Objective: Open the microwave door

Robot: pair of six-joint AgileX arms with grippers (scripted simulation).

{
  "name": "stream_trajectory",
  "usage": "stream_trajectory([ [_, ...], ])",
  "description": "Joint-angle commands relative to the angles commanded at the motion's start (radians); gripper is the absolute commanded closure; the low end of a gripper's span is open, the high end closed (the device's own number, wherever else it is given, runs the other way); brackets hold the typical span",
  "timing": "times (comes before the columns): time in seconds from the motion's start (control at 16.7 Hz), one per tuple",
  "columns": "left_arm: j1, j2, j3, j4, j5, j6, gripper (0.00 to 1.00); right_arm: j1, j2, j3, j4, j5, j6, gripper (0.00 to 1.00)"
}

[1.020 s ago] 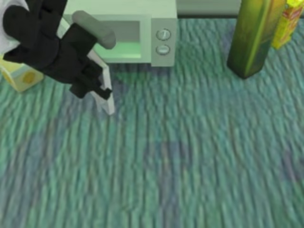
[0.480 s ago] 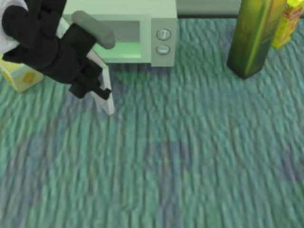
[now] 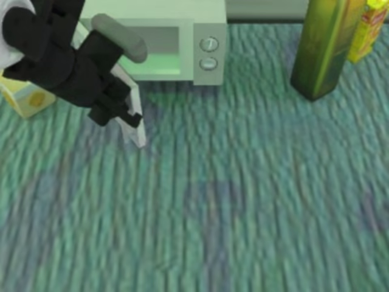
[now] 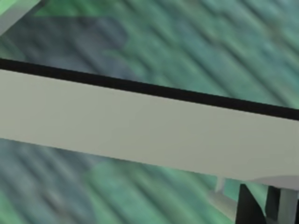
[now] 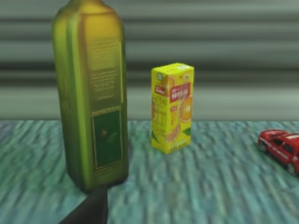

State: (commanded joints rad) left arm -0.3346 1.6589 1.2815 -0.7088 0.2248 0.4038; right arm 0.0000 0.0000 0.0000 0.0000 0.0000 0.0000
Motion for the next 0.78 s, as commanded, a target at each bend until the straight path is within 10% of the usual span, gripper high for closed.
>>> stream_trajectory([
  [0.78,0.079,-0.020,-0.016,-0.057,0.091,0.192,1.00,0.000,0.000,0.000,0.000,0.000,0.000,0.00],
])
